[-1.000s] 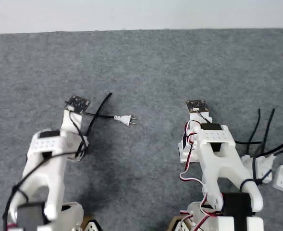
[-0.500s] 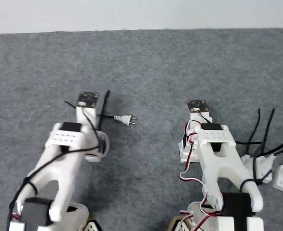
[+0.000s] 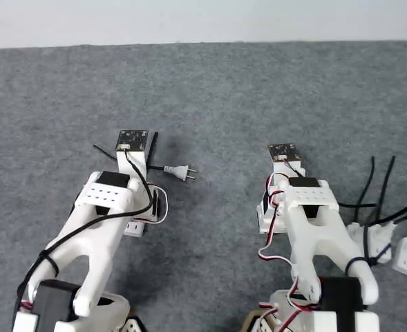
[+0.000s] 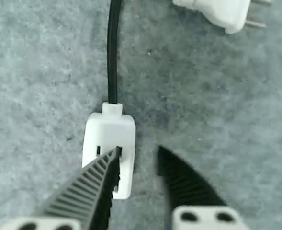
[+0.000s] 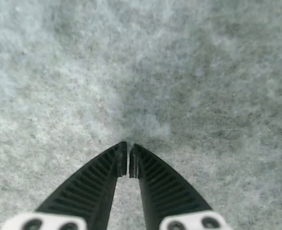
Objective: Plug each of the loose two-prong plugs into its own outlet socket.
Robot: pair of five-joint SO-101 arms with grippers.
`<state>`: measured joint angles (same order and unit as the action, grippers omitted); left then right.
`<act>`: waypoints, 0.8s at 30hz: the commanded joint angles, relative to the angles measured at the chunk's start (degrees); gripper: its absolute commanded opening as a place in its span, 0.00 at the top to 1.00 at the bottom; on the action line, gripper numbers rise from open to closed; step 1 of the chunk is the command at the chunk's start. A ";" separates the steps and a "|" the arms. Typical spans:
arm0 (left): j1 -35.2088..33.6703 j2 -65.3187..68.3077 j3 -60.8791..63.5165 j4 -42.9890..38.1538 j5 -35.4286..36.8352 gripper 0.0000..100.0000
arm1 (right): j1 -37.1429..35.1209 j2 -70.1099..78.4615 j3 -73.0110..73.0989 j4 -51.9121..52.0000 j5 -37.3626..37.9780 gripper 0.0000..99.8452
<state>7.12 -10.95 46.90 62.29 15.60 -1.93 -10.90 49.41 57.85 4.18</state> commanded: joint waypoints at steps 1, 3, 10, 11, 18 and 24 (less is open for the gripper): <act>0.97 -3.34 -0.40 1.41 0.79 0.75 | 0.22 -0.22 -0.18 0.57 0.79 0.99; 1.93 -7.82 0.22 1.58 0.09 0.73 | 0.22 -0.22 -0.18 0.57 0.79 0.99; 1.93 -27.08 1.54 7.91 -9.41 0.73 | 0.22 -0.22 -0.18 0.57 0.88 0.99; 1.23 -29.71 1.54 9.23 -10.73 0.73 | 0.22 -0.31 -0.18 0.57 0.88 0.99; -13.89 -47.12 3.91 11.69 -17.49 0.73 | -0.13 -0.75 -0.53 0.48 1.14 0.99; -27.87 -54.24 14.73 7.65 -19.16 0.73 | -9.63 -3.74 -7.65 6.20 13.63 0.99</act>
<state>-13.10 -61.41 56.48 73.71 -2.51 -7.47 -11.16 47.74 61.27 12.35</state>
